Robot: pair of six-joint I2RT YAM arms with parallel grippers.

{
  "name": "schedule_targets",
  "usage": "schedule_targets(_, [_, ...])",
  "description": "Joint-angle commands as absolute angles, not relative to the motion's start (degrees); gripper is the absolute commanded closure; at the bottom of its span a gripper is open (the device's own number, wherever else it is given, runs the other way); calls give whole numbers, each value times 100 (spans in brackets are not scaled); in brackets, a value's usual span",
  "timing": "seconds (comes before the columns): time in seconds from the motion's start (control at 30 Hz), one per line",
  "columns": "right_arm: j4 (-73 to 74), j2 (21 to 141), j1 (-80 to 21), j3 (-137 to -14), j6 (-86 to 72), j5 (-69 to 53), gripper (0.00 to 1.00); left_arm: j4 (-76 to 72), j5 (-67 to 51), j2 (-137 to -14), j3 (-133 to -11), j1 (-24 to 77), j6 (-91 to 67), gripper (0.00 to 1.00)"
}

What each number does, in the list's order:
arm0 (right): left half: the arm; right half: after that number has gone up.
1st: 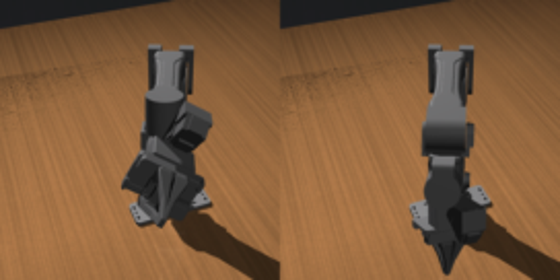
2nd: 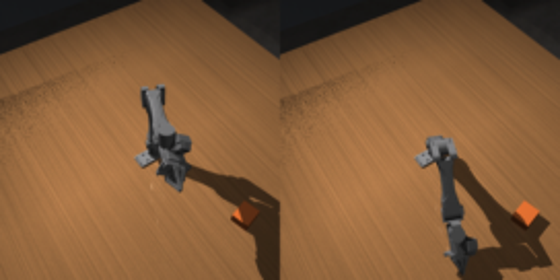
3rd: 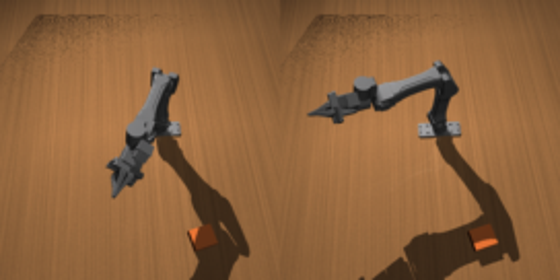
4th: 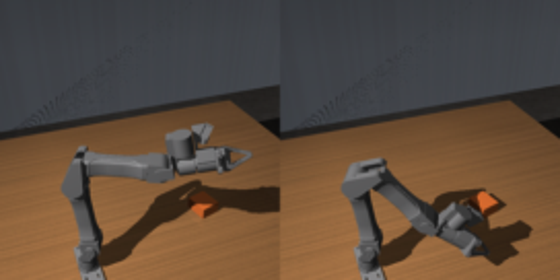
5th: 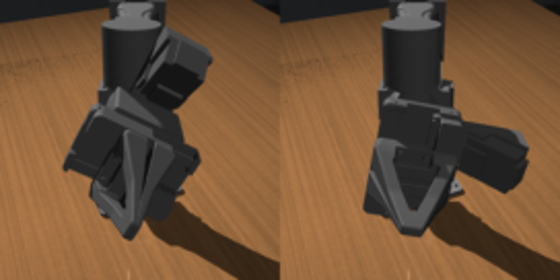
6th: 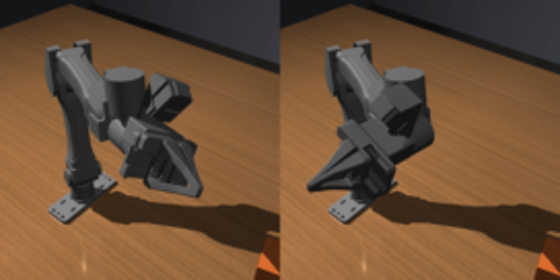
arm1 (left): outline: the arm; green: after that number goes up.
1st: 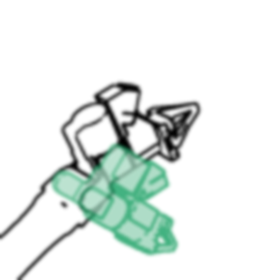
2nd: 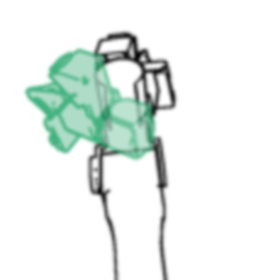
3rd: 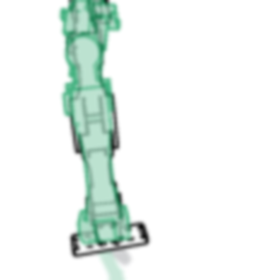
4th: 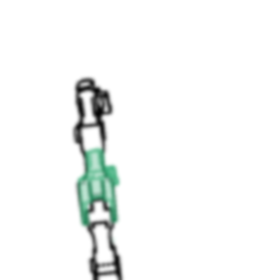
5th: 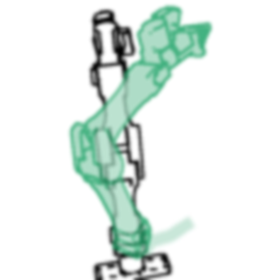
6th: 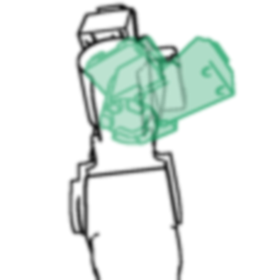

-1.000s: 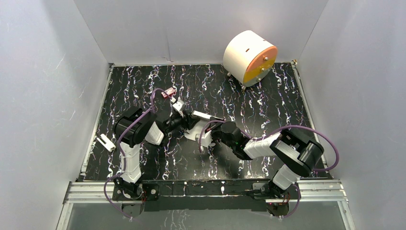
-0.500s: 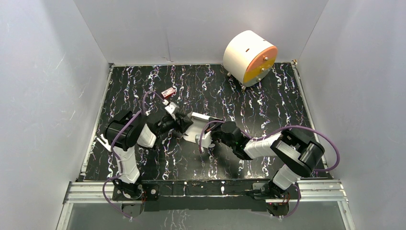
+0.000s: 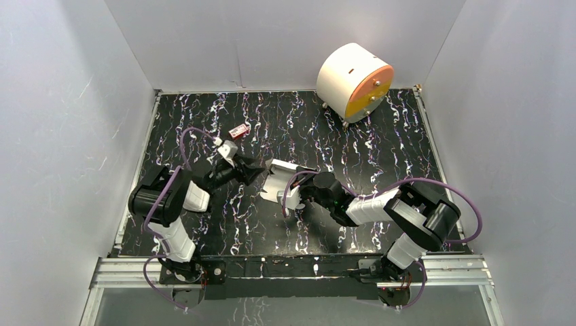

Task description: Fold the paper box

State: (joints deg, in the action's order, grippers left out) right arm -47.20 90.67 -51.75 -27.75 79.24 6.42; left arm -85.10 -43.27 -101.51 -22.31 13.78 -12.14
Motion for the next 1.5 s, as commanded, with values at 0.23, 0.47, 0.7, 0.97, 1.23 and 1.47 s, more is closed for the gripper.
schedule_targets(0.23, [-3903, 9039, -5198, -2795, 7832, 312, 100, -9300, -3697, -10587, -2333, 957, -1675, 48])
schedule_targets(0.47, [-3829, 9072, -5194, -2838, 7892, 296, 100, -9202, -4286, -11253, -2933, 958, -1824, 47])
schedule_targets(0.7, [-3758, 9045, -5187, -2895, 7901, 269, 100, -9211, -5009, -11637, -3372, 1011, -1962, 48])
schedule_targets(0.97, [-3747, 9062, -5192, -2909, 7893, 259, 100, -9211, -5317, -11624, -3296, 1090, -1876, 68])
schedule_targets(1.23, [-3737, 9066, -5187, -2935, 7901, 247, 100, -9211, -5608, -11571, -3297, 1181, -1857, 69])
schedule_targets(1.47, [-3684, 9080, -5194, -2971, 7899, 197, 100, -9215, -5588, -11485, -3312, 1239, -1808, 63])
